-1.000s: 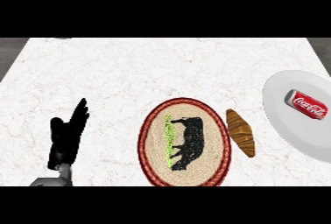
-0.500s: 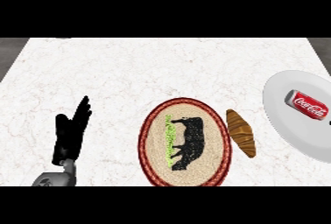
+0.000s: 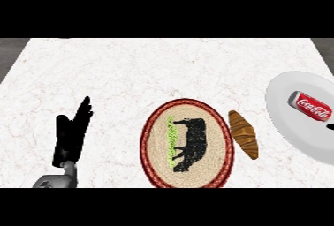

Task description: Pick the can from the placemat and place it in the plate

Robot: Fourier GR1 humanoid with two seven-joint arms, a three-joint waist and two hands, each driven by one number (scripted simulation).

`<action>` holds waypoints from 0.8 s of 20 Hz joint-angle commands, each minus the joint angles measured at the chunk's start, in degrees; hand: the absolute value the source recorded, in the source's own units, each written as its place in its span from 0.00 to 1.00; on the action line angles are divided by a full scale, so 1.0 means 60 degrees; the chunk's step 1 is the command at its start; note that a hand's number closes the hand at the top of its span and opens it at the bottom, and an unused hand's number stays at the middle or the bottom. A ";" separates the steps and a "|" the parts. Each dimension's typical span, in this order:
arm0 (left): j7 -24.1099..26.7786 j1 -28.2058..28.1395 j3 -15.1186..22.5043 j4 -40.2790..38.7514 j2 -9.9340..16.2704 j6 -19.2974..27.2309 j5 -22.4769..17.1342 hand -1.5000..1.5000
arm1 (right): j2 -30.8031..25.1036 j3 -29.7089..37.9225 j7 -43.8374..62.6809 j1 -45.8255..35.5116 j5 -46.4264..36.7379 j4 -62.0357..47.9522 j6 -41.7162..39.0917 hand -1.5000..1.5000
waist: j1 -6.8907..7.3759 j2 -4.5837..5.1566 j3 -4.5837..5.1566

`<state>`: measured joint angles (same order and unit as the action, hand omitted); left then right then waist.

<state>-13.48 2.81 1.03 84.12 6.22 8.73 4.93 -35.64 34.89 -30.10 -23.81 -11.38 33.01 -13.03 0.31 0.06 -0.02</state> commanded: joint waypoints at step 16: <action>-0.0075 -0.0071 -0.0165 0.0252 -0.0066 -0.0160 0.0184 0.50 | -0.1451 -0.0273 -0.1692 0.0035 0.0074 -0.2874 0.0771 0.00 | 0.0072 0.0028 -0.0017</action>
<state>-13.01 3.10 0.26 83.70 5.34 7.94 5.82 -41.74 32.82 -37.59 -24.33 -11.44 18.88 -7.86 0.70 0.25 -0.10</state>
